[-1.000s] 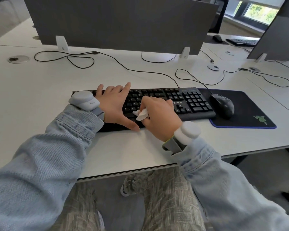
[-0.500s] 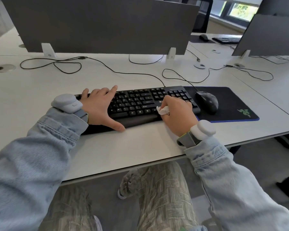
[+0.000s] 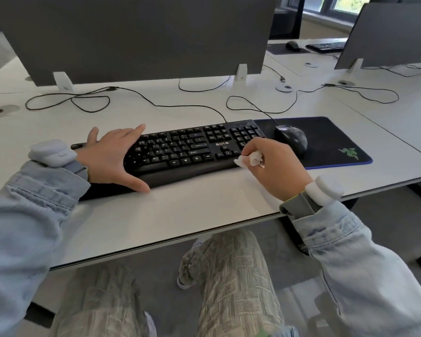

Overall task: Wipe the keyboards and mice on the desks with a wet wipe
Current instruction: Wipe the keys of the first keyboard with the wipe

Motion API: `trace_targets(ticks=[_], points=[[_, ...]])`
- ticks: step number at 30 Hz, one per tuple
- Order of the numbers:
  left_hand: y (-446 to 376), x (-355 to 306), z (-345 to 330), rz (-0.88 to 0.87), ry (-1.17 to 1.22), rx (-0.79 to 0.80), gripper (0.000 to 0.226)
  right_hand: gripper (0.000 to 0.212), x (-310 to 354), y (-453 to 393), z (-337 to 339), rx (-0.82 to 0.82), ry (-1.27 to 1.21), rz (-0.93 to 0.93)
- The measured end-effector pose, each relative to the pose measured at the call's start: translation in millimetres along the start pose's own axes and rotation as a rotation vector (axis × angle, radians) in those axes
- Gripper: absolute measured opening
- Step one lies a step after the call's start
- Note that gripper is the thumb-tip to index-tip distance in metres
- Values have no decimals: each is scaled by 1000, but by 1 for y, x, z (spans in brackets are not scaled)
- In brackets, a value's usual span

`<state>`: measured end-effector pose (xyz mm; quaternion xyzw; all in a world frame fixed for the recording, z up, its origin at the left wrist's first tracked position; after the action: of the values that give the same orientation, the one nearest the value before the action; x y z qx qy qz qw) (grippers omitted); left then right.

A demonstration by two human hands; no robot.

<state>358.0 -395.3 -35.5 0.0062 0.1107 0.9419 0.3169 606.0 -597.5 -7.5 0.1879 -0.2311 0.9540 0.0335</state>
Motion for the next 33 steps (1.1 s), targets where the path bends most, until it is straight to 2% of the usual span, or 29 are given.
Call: trace_targets(ticks=[3, 6, 9, 13, 15, 17, 23, 33], points=[[20, 38, 7, 71, 21, -3, 161, 17, 29, -10, -21, 45, 8, 62], [42, 76, 8, 169, 26, -16, 163, 10, 78, -29, -53, 75, -29, 136], [58, 104, -4, 211, 28, 2, 165, 6, 155, -47, -89, 116, -53, 249], [61, 116, -14, 207, 64, 5, 162, 23, 251, -56, -137, 155, 67, 398], [60, 115, -13, 213, 72, -30, 150, 33, 273, -55, -155, 143, 126, 420], [57, 113, -12, 197, 78, -55, 141, 36, 274, -53, -160, 132, 158, 403], [46, 84, -7, 133, 65, -24, 164, 20, 223, -50, -139, 89, 223, 272], [2, -11, -4, 0, -68, -53, 157, 16, 115, -31, -85, 68, 288, 92]])
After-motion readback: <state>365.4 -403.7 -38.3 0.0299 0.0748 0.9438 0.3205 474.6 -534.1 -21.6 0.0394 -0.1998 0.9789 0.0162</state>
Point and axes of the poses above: each hand's wrist, its own y-axis away from the middle knuckle, its own z-axis out of the back of the hand, x = y × z, the point moved 8 cm from there along -y, towards the middle knuckle, and after that the axes turned 10 degrees about z, right-handed, at the moved point
